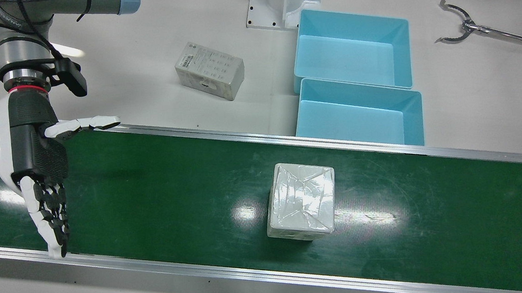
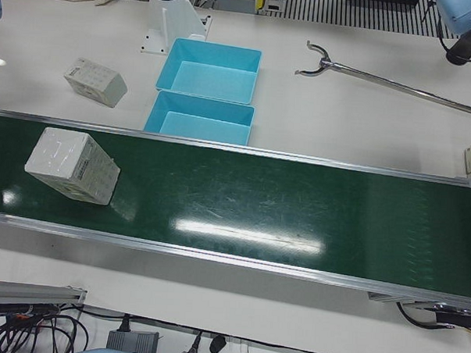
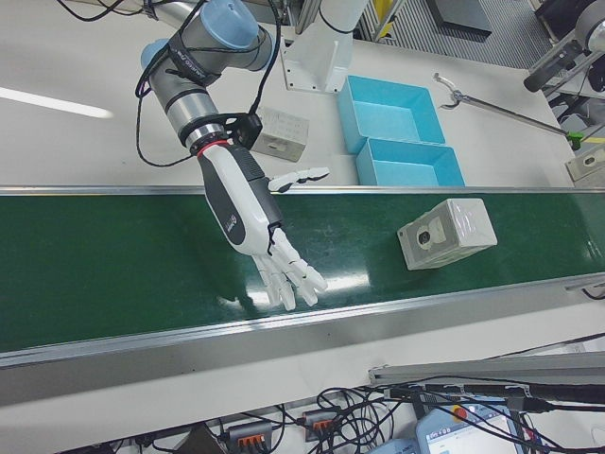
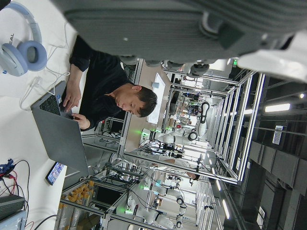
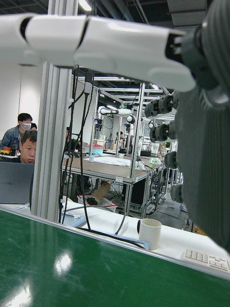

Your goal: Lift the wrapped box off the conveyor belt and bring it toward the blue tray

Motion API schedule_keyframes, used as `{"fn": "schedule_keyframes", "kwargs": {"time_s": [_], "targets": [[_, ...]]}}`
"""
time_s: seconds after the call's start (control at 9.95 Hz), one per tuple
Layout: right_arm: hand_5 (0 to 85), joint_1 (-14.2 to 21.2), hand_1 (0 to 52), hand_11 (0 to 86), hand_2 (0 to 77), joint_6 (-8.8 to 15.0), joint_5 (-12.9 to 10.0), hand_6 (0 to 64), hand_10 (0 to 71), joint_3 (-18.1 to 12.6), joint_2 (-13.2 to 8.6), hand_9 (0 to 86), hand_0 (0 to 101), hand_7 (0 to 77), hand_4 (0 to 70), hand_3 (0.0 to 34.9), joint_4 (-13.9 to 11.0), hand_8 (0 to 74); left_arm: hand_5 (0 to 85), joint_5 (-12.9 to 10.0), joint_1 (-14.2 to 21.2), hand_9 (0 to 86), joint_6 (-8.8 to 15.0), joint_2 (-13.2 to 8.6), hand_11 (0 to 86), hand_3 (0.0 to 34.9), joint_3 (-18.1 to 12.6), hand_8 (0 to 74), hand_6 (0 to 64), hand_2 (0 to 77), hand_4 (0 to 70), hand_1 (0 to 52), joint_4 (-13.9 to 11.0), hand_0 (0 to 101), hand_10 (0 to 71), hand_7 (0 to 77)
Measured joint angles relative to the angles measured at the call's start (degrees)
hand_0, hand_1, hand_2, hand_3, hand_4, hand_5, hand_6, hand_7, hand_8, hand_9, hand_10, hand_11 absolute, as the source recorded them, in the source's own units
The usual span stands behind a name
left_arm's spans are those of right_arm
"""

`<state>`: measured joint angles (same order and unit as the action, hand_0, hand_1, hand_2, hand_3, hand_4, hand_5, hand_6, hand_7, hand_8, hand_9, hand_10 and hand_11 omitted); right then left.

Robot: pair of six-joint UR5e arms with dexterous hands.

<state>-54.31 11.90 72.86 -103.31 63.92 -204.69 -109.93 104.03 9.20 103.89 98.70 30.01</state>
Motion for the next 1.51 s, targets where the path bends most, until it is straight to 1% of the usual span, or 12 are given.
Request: {"fn": "schedule_keyframes", "kwargs": {"time_s": [0.1, 0.6, 0.8, 1.01, 1.31, 1.41, 1.51], "targets": [[9.3, 0.01, 12.5, 1.1, 10.4, -0.02, 0.00, 0.0, 0.0, 0.00, 0.02, 1.1, 46, 0.5, 3.3, 11.6, 0.06, 1.1, 1.1, 0.00, 0.00, 0.0, 0.00, 0.00, 0.0, 0.0, 0.00, 0.0, 0.0, 0.5, 0.0, 0.0, 0.00, 0, 0.0, 0.0], [9.3, 0.38, 12.0, 1.1, 10.4, 0.03, -0.02, 0.0, 0.0, 0.09, -0.01, 1.6, 46, 0.5, 3.3, 11.6, 0.03, 1.1, 1.1, 0.00, 0.00, 0.0, 0.00, 0.00, 0.0, 0.0, 0.00, 0.0, 0.0, 0.5, 0.0, 0.0, 0.00, 0, 0.5, 0.5], [9.3, 0.84, 12.0, 1.6, 10.4, 0.11, -0.02, 0.0, 0.0, 0.91, -0.28, 1.1, 46, 0.5, 3.3, 11.6, 0.07, 1.1, 1.1, 0.00, 0.00, 0.0, 0.00, 0.00, 0.0, 0.0, 0.00, 0.0, 0.0, 1.1, 0.0, 0.0, 0.00, 0, 0.0, 0.0], [9.3, 1.41, 12.0, 1.1, 10.4, 0.16, -0.05, 0.0, 0.0, 2.22, -1.13, 1.1, 46, 0.5, 3.3, 11.6, 0.14, 1.1, 1.1, 0.00, 0.00, 0.0, 0.00, 0.00, 0.0, 0.0, 0.00, 0.0, 0.0, 1.1, 0.0, 0.0, 0.00, 0, 0.0, 0.0], [9.3, 2.50, 12.0, 1.1, 10.4, 0.31, -0.16, 0.0, 0.0, 4.08, -3.12, 1.1, 46, 0.5, 3.3, 11.5, 0.19, 1.1, 1.1, 0.00, 0.00, 0.0, 0.00, 0.00, 0.0, 0.0, 0.00, 0.0, 0.0, 1.1, 0.0, 0.0, 0.00, 0, 0.5, 0.0], [9.3, 3.09, 12.0, 1.6, 10.4, 0.33, -0.58, 0.0, 0.0, 4.53, -3.62, 1.1, 46, 0.5, 3.3, 10.9, 0.19, 1.1, 1.1, 0.00, 0.00, 0.0, 0.00, 0.00, 0.0, 0.0, 0.00, 0.0, 0.0, 0.5, 0.0, 0.0, 0.00, 0, 0.0, 0.0], [9.3, 3.72, 12.0, 1.6, 10.4, 0.33, -1.48, 0.0, 0.0, 4.92, -4.00, 1.1, 46, 0.5, 3.3, 10.9, 0.15, 1.1, 1.1, 0.00, 0.00, 0.0, 0.00, 0.00, 0.0, 0.0, 0.00, 0.0, 0.0, 1.1, 0.0, 0.0, 0.00, 0, 0.0, 0.0]]}}
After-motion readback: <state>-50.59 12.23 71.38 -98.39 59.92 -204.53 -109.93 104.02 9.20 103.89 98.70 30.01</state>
